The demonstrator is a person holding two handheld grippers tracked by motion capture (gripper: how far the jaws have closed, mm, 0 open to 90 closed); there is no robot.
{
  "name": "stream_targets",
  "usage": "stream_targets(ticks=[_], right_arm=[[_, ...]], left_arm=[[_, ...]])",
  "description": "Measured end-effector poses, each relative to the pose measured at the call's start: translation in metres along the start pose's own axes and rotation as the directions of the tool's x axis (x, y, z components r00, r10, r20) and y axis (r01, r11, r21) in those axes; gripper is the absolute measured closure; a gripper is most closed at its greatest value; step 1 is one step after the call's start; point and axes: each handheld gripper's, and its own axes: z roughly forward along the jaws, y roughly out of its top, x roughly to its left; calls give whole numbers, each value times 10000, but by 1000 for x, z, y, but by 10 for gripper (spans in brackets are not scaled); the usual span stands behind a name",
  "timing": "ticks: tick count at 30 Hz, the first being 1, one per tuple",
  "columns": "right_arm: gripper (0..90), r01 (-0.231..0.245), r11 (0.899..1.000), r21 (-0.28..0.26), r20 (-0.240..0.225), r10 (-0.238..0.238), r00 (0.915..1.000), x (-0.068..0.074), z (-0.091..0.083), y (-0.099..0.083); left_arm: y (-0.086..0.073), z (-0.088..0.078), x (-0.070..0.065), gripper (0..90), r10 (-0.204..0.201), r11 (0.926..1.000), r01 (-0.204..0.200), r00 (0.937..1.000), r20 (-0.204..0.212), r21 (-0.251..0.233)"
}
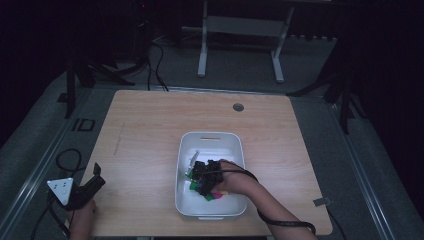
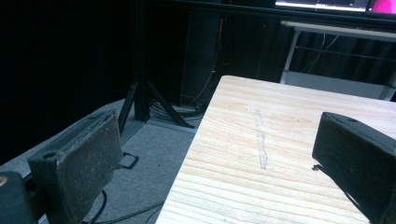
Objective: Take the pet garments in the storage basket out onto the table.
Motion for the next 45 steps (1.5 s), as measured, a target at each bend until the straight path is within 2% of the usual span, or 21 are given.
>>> stream_targets(ticks=[2, 3, 4, 5, 6, 7, 8, 10, 14, 20, 21, 22, 23, 25, 27, 30, 33, 34, 36, 38, 45], right_arm=[[350, 49, 10000, 69, 142, -50, 9999, 1, 1, 1], [467, 231, 9995, 193, 378, -238, 9990, 4, 1, 2], [530, 274, 9995, 161, 453, -281, 9986, 5, 1, 2], [530, 274, 9995, 161, 453, -281, 9986, 5, 1, 2], [632, 215, 9997, 121, 760, -224, 9969, 5, 1, 2], [632, 215, 9997, 121, 760, -224, 9969, 5, 1, 2], [671, 309, 9994, 158, 1028, -324, 9942, 6, 0, 2], [692, 359, 9993, 133, 1062, -371, 9937, 6, -2, 2], [699, 256, 9996, 95, 1264, -266, 9916, 4, -6, 0], [705, -196, 9962, -845, 910, 273, 9955, -2, -29, -6], [705, -334, 9920, -1215, 861, 441, 9953, -4, -41, -8], [705, -334, 9920, -1215, 861, 441, 9953, -4, -41, -8], [705, -398, 9880, -1492, 869, 532, 9948, -6, -53, -9], [705, -384, 9851, -1675, 858, 534, 9949, -6, -59, -10], [705, -436, 9772, -2078, 803, 614, 9949, -7, -76, -11], [705, -364, 9697, -2415, 1086, 643, 9920, -7, -95, -12], [705, -368, 9673, -2510, 1099, 662, 9917, -7, -99, -12], [705, -435, 9599, -2769, 1146, 779, 9904, -8, -110, -13], [705, -409, 9557, -2914, 1204, 791, 9896, -8, -117, -14], [705, -480, 9469, -3179, 1089, 867, 9903, -8, -124, -16], [705, -477, 9354, -3504, 1335, 1003, 9860, -11, -148, -24]], left_arm=[[0, 0, 0, 18, 0, 10000, 0, 10000, 0, 0], [0, 0, -1, 19, 14, 10000, -14, 10000, -4, 3], [0, 0, -1, 18, 23, 10000, -23, 10000, -3, -3], [0, 0, -1, 19, 23, 10000, -23, 10000, -3, -3], [0, 0, -1, 18, 10, 10000, -10, 10000, -10, -3], [0, 0, -1, 18, 10, 10000, -10, 10000, -10, -3], [0, 0, 0, 18, -13, 10000, 13, 10000, -22, 3], [0, 0, 0, 18, -35, 10000, 35, 10000, -29, -3], [0, 0, 0, 18, -40, 10000, 40, 10000, -37, 5], [0, 0, 0, 19, -5, 10000, 5, 10000, -32, -1], [0, 0, 0, 18, 3, 10000, -3, 10000, -35, 6], [0, 0, 0, 19, 3, 10000, -3, 10000, -35, 6], [0, 0, -1, 19, 14, 10000, -14, 10000, -60, 4], [0, 0, -1, 18, 15, 10000, -15, 10000, -63, 3], [0, 0, -1, 18, 34, 10000, -34, 10000, -64, 11], [0, 0, -1, 18, 33, 10000, -33, 10000, -70, 10], [0, 0, -1, 18, 40, 10000, -40, 10000, -69, 8], [0, 0, -1, 18, 60, 10000, -60, 10000, -65, 10], [0, 0, -1, 18, 73, 10000, -73, 10000, -63, 29], [0, 0, -1, 19, 64, 10000, -64, 10000, -60, 27], [0, 1, -1, 19, 68, 10000, -68, 10000, -73, 34]])
